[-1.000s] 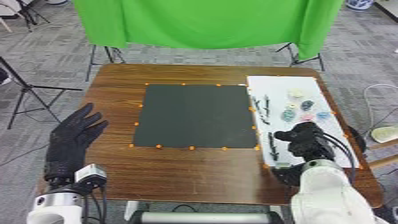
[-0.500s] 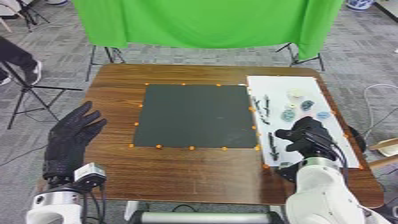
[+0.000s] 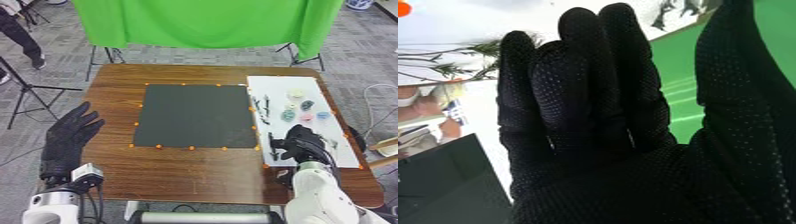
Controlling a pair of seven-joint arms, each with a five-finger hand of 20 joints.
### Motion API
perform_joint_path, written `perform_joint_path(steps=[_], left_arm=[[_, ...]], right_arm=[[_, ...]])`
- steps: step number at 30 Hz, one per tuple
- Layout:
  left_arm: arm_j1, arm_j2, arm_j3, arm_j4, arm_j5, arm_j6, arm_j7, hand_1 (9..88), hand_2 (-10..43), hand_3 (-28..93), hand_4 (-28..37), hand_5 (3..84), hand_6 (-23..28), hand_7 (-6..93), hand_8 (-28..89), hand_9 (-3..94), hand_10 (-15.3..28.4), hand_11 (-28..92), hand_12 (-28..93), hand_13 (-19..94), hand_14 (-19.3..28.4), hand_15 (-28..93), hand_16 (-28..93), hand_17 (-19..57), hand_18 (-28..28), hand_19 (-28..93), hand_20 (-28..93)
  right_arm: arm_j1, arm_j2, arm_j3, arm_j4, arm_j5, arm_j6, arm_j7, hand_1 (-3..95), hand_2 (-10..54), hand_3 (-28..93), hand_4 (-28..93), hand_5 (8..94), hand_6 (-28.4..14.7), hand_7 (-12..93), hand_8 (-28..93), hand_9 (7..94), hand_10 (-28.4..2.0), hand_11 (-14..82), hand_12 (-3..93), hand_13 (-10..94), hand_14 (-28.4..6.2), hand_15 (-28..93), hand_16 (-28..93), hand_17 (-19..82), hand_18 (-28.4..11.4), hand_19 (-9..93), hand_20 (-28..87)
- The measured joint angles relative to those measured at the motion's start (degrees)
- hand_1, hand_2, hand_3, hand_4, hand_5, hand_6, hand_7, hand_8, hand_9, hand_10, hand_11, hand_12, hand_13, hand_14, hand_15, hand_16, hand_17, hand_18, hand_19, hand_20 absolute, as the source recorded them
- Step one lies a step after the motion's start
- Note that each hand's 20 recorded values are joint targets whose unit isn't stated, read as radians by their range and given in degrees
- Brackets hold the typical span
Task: Arrange flowers
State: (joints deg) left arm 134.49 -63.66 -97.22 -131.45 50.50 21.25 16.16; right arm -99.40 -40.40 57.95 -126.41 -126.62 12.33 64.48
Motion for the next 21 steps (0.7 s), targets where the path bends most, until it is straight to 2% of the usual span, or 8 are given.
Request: perform_joint_path(steps=[13,21], left_arm=[[-0.03,0.11,-0.75,-0.05,0.23,-0.63,-0.87,24.3,5.3,83,-21.9,39.9,10.3,15.8,-11,35.9,19.3,27,9,27,25.9,52,-10,-8.8,22.7,60,2],[-0.03,0.11,-1.11,-0.06,0.40,-1.02,-1.28,24.3,5.3,83,-21.9,39.8,10.3,15.7,-11,35.9,19.3,27,9,27,25.9,52,-10,-8.8,22.7,60,2]], right_arm=[[8.26,2.00,-9.75,4.30,0.70,-3.01,0.33,33.4,-9.5,85,-28,61.4,-8.0,42,-18,64.1,-19.9,51.3,19.9,63,-13.1,82,15,33,-22.0,89,-2],[9.54,2.23,-10.21,5.02,0.96,-4.25,0.67,33.9,-9.5,85,-28,61.5,-7.9,42,-18,64.2,-19.9,51.3,19.8,64,-12.8,82,15,33,-22.1,89,-2]])
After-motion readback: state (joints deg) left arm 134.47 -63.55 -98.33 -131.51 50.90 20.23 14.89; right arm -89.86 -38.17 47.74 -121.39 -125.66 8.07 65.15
